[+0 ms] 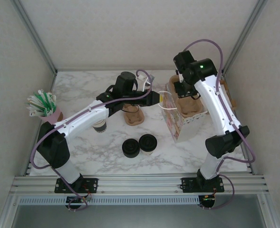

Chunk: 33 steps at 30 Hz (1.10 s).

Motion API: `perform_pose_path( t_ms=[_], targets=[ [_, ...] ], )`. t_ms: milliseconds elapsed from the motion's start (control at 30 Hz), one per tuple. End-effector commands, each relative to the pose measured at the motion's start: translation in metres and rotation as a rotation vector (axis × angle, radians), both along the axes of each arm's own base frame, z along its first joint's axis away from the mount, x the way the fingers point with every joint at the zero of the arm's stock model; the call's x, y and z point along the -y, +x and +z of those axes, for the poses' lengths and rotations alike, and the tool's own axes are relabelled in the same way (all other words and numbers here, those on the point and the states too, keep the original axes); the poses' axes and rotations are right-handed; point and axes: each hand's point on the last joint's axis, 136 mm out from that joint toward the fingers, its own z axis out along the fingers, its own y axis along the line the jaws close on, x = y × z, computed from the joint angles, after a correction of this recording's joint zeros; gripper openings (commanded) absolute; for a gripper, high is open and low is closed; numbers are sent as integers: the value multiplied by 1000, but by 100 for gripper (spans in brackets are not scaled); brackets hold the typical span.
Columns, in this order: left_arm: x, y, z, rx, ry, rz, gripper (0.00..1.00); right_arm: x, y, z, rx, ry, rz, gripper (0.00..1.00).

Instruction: Pack the takeout coffee

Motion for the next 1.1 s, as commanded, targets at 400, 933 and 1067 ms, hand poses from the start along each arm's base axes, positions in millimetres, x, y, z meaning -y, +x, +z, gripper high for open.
perform_pose_path(
  t_ms=[400,933,1067],
  targets=[
    [-1,7,-4,10,4,11,0,5,-13,-21,-50,-10,6,27],
    [1,7,-4,9,3,6,0,-1,8,-10,-2,-8,1,27],
    [0,6,-5,11,6,5,0,-4,13,-14,-5,-10,3,27]
  ],
)
